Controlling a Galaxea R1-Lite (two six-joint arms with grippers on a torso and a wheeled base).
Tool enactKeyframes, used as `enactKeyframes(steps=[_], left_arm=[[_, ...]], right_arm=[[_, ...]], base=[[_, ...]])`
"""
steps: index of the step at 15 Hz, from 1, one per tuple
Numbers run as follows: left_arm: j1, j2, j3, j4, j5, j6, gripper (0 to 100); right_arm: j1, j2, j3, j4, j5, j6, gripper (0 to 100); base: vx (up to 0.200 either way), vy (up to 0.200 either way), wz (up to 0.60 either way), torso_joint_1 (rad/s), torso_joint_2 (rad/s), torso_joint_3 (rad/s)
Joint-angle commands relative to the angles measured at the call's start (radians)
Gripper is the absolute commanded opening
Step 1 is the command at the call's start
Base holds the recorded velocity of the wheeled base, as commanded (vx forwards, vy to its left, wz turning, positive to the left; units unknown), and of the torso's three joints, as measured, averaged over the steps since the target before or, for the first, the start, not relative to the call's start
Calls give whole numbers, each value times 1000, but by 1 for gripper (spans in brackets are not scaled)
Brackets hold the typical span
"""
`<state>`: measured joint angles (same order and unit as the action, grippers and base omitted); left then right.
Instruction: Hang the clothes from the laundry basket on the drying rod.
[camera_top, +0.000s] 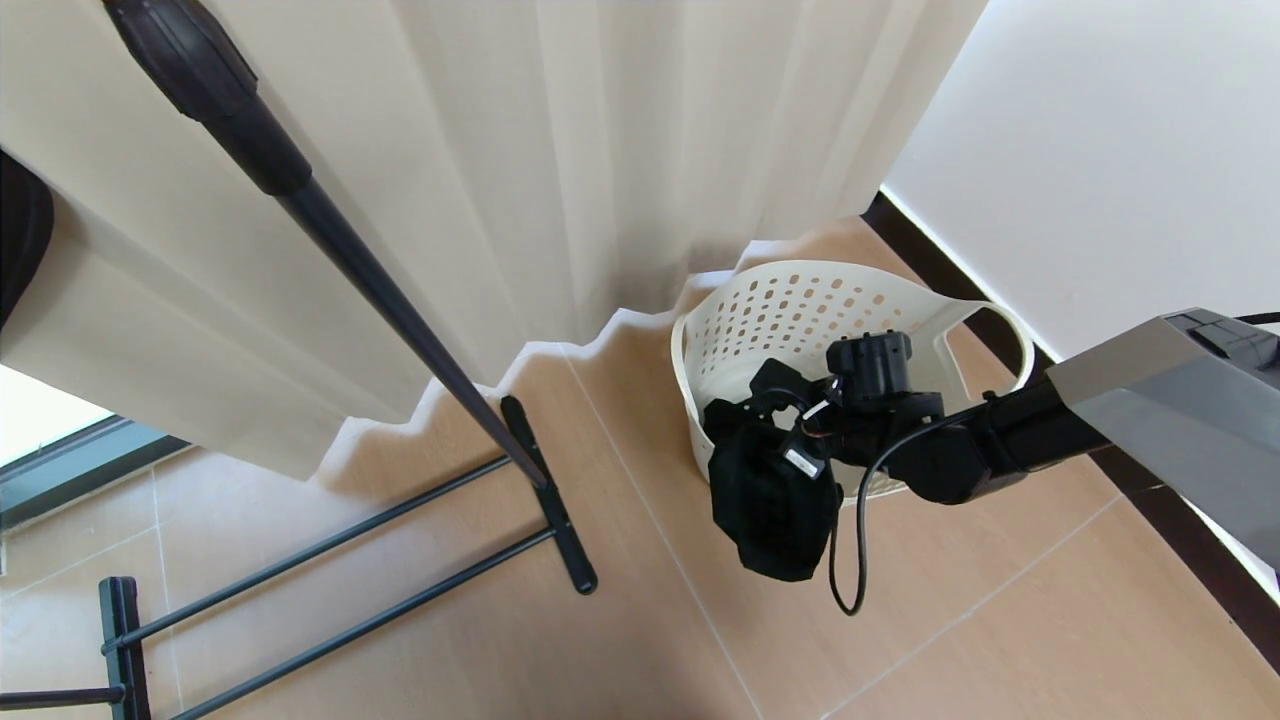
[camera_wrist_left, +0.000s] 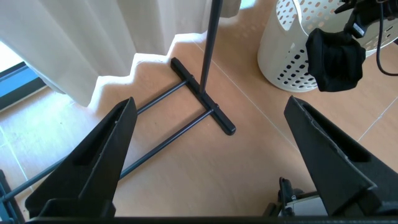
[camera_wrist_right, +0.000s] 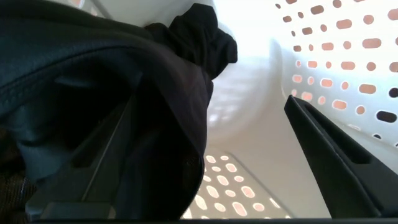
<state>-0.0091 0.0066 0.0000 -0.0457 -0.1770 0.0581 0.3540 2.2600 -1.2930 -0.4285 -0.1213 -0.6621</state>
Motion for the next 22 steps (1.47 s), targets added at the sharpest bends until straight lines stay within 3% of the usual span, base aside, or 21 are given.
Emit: enactKeyframes(steps=[1, 6, 7, 16, 22], left_arm=[[0, 0, 0, 0, -1, 0, 100], [0, 0, 0, 0, -1, 0, 100], [0, 0, 0, 0, -1, 0, 100], [0, 0, 0, 0, 1, 0, 100], [0, 0, 0, 0, 1, 0, 100]], right_arm=[[2, 15, -12, -1, 0, 4, 100], [2, 29, -19, -1, 0, 6, 100], [3, 32, -20, -1, 0, 9, 0], [8, 29, -20, -3, 2, 36, 0], [42, -99, 129, -139, -1, 39, 0]], base=[[0, 0, 0, 0, 0, 0], [0, 0, 0, 0, 0, 0], [0, 0, 0, 0, 0, 0], [0, 0, 0, 0, 0, 0], [0, 0, 0, 0, 0, 0]])
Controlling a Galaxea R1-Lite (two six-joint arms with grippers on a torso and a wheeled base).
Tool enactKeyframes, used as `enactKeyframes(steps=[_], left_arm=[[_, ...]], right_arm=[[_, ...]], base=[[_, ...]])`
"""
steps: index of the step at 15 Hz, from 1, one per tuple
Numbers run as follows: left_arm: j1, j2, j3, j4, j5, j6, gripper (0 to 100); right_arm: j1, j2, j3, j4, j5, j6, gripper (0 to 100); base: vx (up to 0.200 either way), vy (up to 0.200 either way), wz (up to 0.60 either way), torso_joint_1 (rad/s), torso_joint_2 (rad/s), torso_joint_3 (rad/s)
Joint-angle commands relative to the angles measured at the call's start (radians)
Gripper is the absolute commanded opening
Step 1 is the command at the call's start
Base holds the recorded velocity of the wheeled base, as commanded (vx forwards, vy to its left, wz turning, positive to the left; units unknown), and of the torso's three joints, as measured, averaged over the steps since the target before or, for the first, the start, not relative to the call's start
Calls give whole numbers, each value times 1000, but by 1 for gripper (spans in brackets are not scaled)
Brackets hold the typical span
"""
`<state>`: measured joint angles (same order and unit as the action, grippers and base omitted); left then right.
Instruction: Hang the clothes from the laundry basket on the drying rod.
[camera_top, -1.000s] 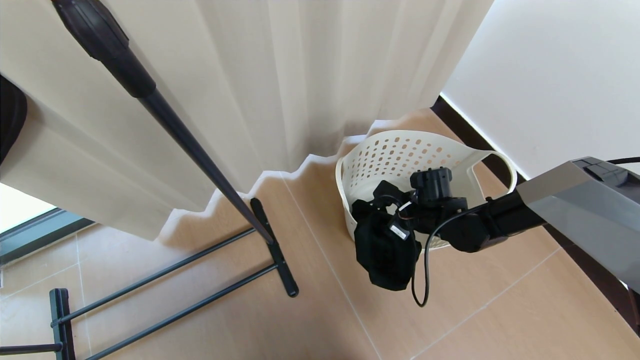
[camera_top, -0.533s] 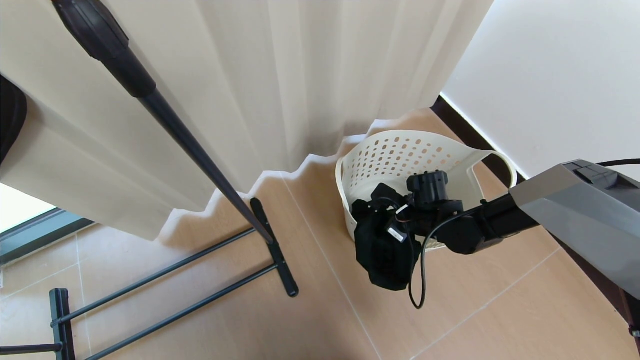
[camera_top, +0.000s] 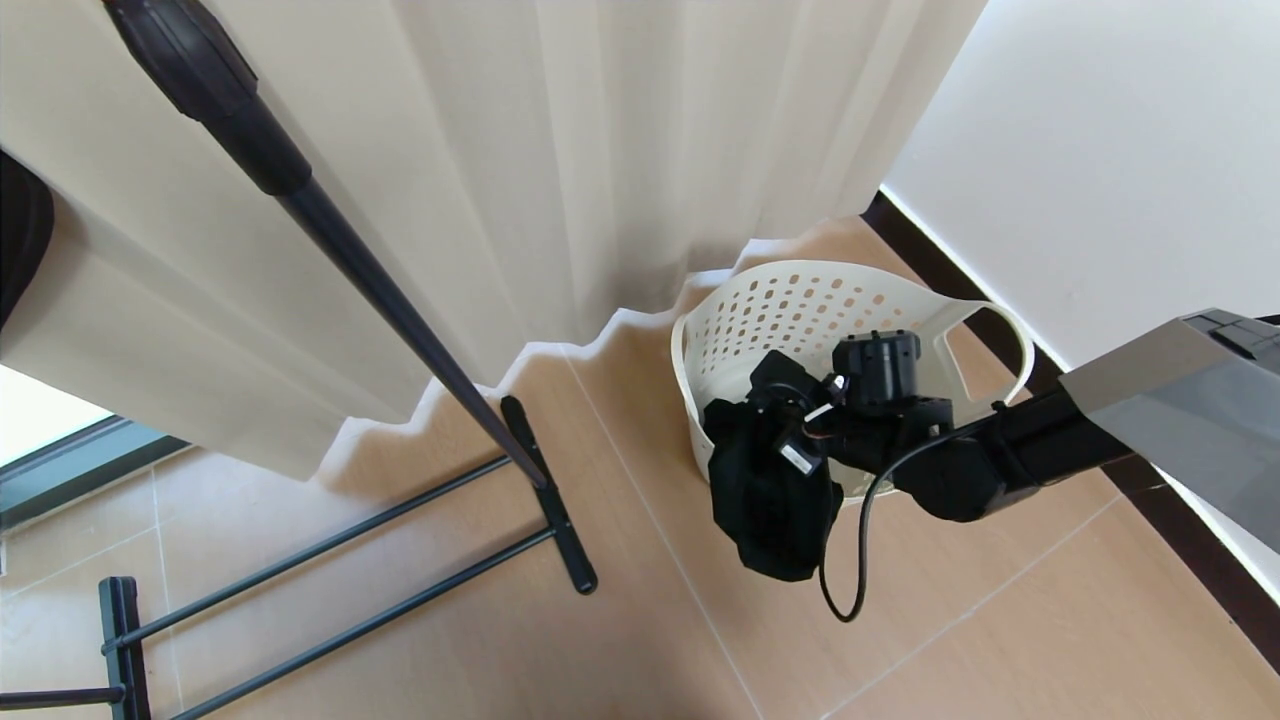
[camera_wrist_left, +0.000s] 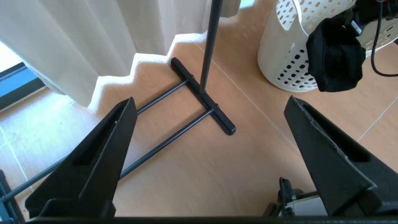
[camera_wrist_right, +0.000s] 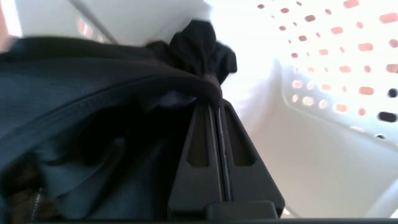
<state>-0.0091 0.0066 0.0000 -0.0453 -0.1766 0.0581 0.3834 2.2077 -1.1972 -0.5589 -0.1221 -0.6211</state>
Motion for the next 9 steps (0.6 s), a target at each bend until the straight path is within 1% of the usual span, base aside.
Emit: enactKeyframes(steps=[1, 3, 6, 8, 9], left_arm=[[0, 0, 0, -1, 0, -1, 100], [0, 0, 0, -1, 0, 0, 100], [0, 0, 0, -1, 0, 0, 100], [0, 0, 0, -1, -1, 0, 100], [0, 0, 0, -1, -1, 0, 100]], right_arm=[[28, -65, 57, -29, -2, -2, 0], [45, -111, 107, -75, -33, -2, 0], [80, -175, 191, -145, -40, -2, 0], [115, -223, 258, -190, -70, -3, 0], [134, -253, 301, -225, -97, -8, 0]], base=[[0, 0, 0, 0, 0, 0], [0, 0, 0, 0, 0, 0], [0, 0, 0, 0, 0, 0], [0, 0, 0, 0, 0, 0], [0, 0, 0, 0, 0, 0]])
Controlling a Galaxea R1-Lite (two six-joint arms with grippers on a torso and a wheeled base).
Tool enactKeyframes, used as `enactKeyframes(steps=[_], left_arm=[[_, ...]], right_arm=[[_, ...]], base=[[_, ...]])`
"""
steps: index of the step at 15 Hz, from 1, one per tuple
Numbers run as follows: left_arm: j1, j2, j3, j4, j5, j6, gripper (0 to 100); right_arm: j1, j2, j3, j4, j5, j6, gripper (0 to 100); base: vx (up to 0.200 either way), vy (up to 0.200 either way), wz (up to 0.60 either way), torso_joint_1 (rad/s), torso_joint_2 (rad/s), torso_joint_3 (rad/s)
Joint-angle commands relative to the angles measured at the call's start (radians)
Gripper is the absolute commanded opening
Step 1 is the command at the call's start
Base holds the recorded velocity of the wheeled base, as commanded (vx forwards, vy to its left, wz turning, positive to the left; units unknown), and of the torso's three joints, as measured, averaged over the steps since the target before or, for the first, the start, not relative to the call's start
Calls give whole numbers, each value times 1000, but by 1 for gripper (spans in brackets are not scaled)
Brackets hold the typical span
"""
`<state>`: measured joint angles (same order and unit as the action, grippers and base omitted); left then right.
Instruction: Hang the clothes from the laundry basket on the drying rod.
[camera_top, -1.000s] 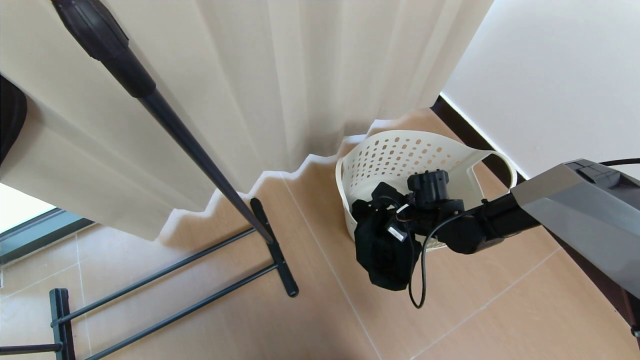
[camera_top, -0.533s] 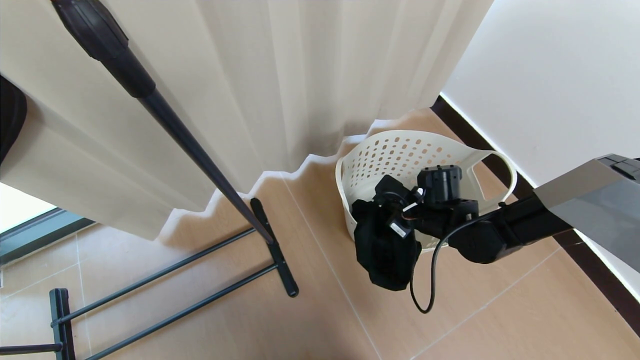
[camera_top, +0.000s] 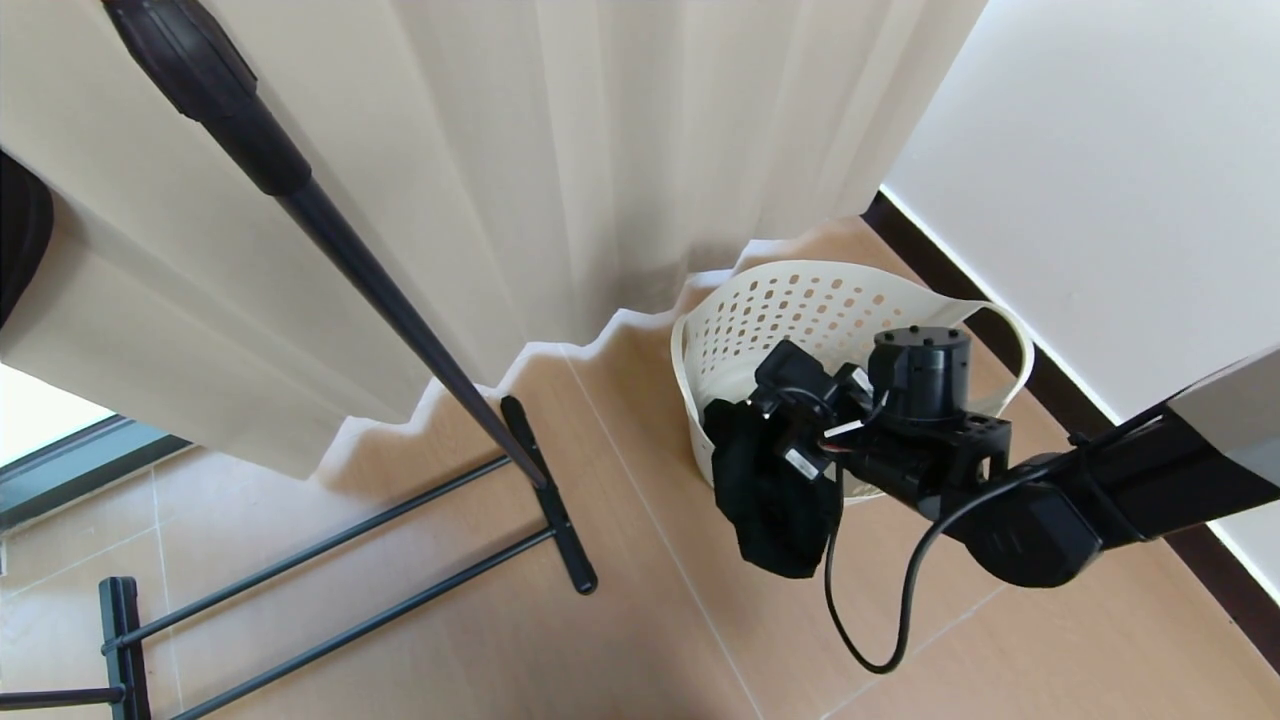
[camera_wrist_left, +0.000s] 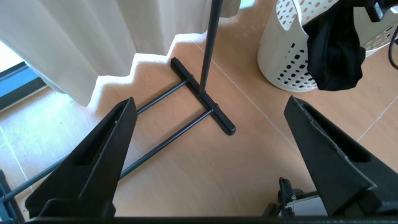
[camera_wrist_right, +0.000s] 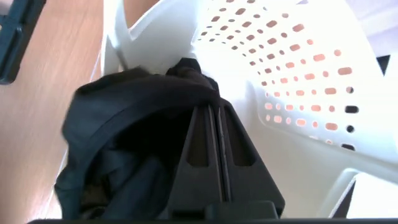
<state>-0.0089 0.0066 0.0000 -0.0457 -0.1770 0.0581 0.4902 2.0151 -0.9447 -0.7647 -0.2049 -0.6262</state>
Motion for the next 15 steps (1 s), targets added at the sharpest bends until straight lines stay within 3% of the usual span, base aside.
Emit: enactKeyframes(steps=[1, 8, 15], left_arm=[[0, 0, 0, 0, -1, 0, 100], [0, 0, 0, 0, -1, 0, 100], [0, 0, 0, 0, -1, 0, 100]], right_arm=[[42, -81, 75, -42, -34, -6, 0], [114, -153, 188, -209, -126, -53, 0], [113, -157, 193, -239, -128, -63, 0]], base=[[0, 0, 0, 0, 0, 0], [0, 0, 0, 0, 0, 0], [0, 0, 0, 2, 4, 172]])
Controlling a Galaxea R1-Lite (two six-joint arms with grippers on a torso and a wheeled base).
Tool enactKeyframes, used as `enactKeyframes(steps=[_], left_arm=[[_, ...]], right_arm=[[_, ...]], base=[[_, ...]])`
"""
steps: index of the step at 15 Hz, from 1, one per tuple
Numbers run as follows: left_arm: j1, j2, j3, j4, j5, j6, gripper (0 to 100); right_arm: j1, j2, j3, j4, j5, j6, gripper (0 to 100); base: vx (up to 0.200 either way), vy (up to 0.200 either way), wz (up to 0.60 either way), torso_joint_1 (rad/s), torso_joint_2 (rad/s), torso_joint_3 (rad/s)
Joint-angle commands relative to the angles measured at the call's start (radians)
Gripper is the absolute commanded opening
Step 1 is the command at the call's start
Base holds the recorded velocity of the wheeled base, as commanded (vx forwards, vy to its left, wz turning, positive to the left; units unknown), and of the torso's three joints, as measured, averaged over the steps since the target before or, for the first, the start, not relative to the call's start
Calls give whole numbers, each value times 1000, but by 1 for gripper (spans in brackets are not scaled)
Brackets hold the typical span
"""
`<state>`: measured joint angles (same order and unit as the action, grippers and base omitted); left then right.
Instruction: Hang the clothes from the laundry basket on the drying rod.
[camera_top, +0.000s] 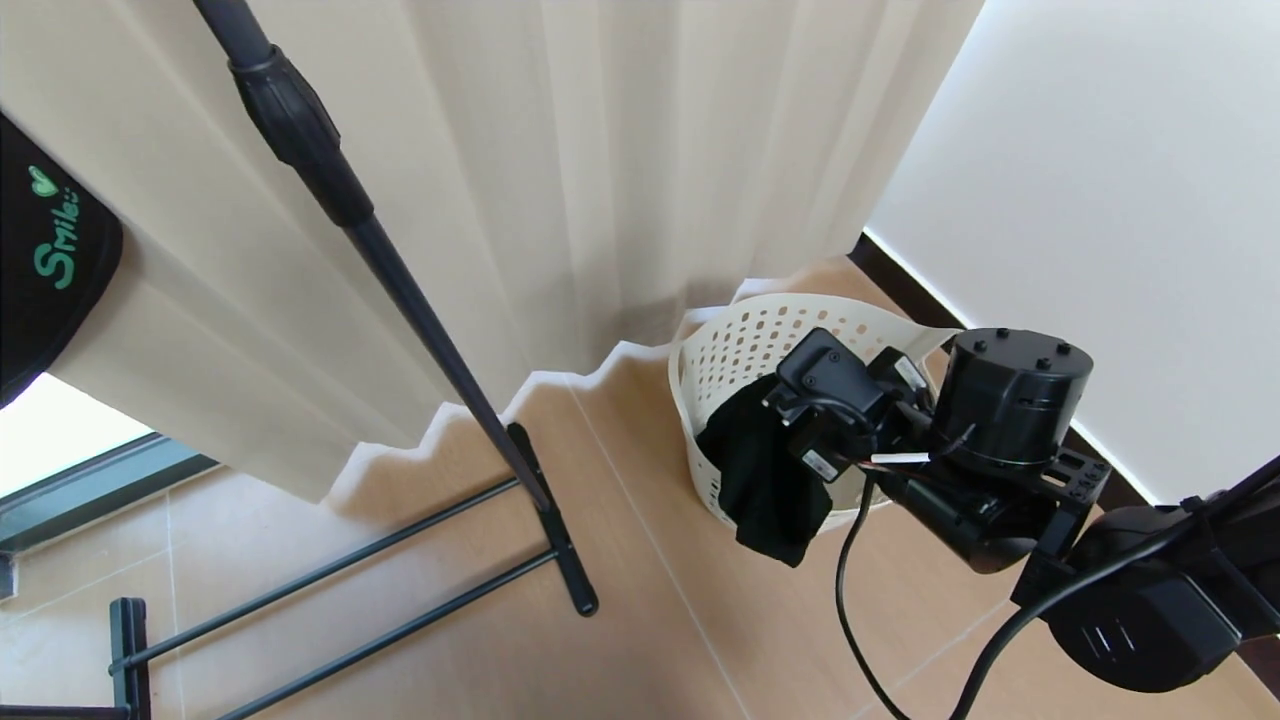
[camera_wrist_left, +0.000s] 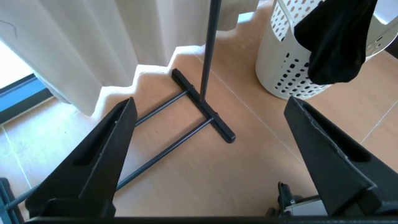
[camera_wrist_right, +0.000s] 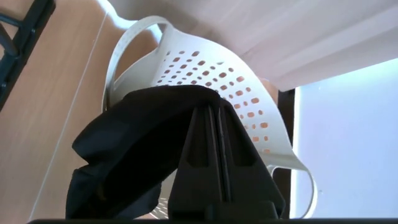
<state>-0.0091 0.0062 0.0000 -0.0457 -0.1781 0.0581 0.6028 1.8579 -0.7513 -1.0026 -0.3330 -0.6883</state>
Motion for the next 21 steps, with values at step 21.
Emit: enactKeyframes(steps=[21], left_arm=[[0, 0, 0, 0, 0, 0, 100]], right_arm=[[-6, 4, -5, -2, 6, 4, 0]], base=[[0, 0, 0, 66, -262, 0]])
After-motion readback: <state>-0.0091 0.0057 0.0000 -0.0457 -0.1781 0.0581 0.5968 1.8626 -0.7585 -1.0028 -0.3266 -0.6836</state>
